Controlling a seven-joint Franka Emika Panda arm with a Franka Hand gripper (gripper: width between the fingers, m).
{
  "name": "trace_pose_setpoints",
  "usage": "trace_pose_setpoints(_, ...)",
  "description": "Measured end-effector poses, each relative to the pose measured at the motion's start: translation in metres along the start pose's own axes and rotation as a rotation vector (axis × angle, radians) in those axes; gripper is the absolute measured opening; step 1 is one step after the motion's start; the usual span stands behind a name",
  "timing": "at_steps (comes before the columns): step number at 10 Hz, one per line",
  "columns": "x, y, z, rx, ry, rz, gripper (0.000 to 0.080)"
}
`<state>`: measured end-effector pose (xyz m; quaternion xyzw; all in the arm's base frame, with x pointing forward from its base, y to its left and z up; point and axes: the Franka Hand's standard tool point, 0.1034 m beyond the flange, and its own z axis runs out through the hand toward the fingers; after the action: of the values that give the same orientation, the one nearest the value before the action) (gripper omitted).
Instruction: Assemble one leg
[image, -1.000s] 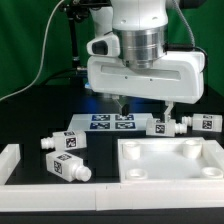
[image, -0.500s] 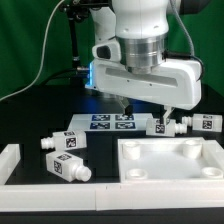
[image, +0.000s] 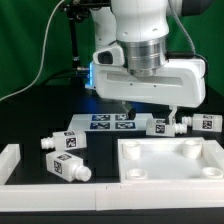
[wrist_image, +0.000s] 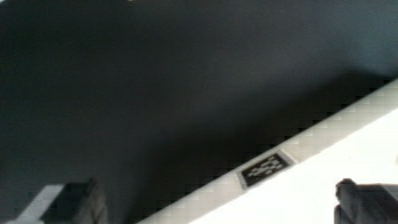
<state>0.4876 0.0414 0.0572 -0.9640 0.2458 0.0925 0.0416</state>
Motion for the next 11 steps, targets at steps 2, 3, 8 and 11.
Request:
trace_pose_setpoints(2, 0.000, 0.000, 0.000, -0.001, -0.001, 0.001, 0.0649)
trace_pose_setpoints(3, -0.012, 0.004, 0.003, 0.014, -0.005, 0.138, 0.0649)
trace_pose_setpoints(8, -0.040, 0.006, 0.011, 0.069, -0.063, 0.435, 0.0649)
trace_pose_setpoints(11, -0.041, 0.007, 0.012, 0.068, -0.065, 0.438, 0.0649)
